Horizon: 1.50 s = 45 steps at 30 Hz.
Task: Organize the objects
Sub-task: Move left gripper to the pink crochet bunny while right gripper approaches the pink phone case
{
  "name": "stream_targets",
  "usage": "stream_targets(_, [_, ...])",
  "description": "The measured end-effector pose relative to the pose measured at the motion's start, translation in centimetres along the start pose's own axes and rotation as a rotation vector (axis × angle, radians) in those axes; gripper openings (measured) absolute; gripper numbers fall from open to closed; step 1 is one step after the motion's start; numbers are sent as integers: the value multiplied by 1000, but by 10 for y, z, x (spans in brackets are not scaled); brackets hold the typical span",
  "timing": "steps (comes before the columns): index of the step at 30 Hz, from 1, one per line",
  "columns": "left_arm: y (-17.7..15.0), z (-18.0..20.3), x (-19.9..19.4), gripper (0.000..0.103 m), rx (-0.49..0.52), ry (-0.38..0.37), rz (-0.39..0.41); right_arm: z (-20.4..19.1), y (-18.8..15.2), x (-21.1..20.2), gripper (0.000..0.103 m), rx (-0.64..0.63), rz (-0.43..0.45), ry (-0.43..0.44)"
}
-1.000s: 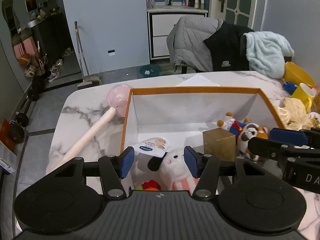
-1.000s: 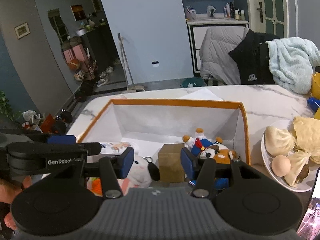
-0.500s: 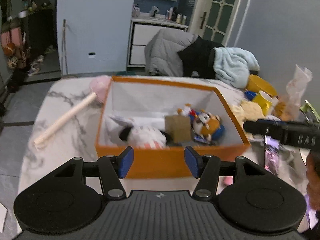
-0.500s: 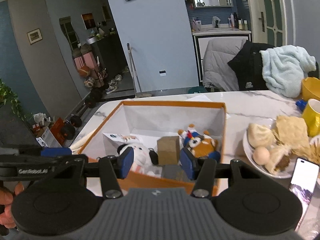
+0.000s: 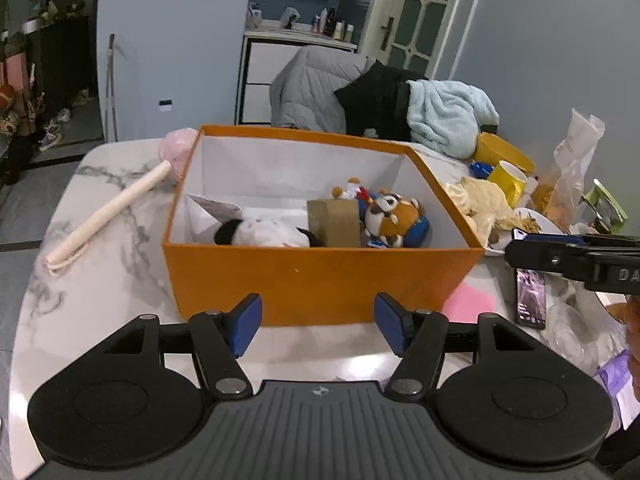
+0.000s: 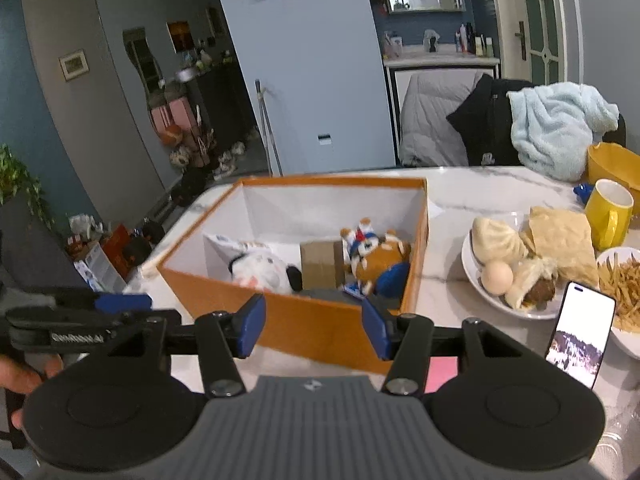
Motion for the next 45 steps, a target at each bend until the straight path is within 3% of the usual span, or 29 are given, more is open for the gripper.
stream_targets(21, [-23,16,-7,79,55,-60,-39,-10,3,-5,65,-20,11,48])
stream_targets(27, [-28,12,-6,79,47,-56,-61,11,-1,-9,66,-40,7,12])
stream_targets(34, [-28,17,-7,81,69,-86,-64,57,-16,4,66,28,-48,-32])
stream_targets(38, [-39,21,4,82,78,-103,-112,75,-40,23,66,88,-127,-57])
stream_targets(40, [-45,25,11,82,86,-105,-140,84,-50,33,66,116,-156,-113])
stream_targets(42, [-48,30,14,82,99,-110,-160,96,-60,41,66,177,-176,-163])
stream_targets(45, [-47,36,10,82,111,-128,-150,115,-76,52,66,340,-215,-171])
Point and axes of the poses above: each gripper's, at about its wrist camera, not at the fingertips, and x roughly the way its jaws point, z to its right, y to its top, the point moved 10 cm from there along x, roughly the way its jaws point, and after that the axes turned 2 degrees about x, right-handed, at the moved point
